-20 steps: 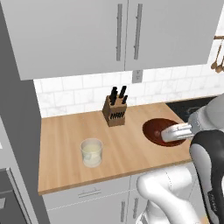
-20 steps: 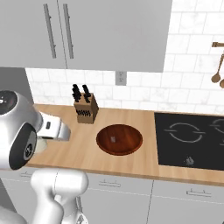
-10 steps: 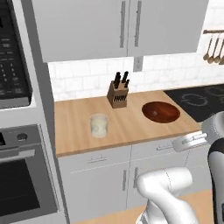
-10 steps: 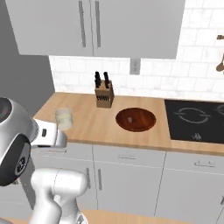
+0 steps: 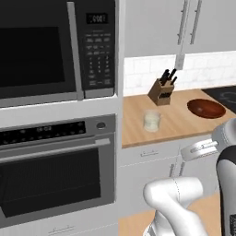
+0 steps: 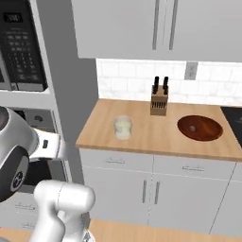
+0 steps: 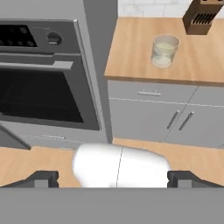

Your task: Grab a lemon wedge from the fridge and one ice cube from the ice bowl, and put them in the glass of lemonade.

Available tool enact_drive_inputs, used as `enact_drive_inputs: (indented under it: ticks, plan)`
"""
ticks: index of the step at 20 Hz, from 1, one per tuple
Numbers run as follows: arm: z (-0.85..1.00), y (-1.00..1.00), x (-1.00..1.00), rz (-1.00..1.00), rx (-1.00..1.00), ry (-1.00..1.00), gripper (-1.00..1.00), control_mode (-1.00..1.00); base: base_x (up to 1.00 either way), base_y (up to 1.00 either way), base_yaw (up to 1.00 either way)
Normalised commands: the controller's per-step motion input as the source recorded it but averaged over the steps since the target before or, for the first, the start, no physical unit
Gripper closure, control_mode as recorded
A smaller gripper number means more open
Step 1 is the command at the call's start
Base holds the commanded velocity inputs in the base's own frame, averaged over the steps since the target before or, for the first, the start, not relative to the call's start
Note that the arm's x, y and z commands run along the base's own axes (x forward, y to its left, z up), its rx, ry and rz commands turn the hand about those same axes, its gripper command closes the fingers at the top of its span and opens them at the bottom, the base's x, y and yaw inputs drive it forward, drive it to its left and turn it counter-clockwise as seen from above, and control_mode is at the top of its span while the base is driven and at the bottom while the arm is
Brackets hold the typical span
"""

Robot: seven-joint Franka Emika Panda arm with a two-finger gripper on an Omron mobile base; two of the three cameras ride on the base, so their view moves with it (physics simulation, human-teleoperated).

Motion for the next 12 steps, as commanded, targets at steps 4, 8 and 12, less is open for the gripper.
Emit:
enact_drive_inputs:
  ticks: [4, 8, 12]
  plan:
    - [0.0, 0.0, 0.0, 0.0, 0.0, 0.0, -1.0, 1.0, -0.22, 0.91, 0.0]
    - [0.0, 0.0, 0.0, 0.0, 0.0, 0.0, -1.0, 1.0, -0.46, 1.0, 0.0]
    - [0.0, 0.0, 0.0, 0.0, 0.0, 0.0, -1.0, 1.0, -0.79, 0.88, 0.0]
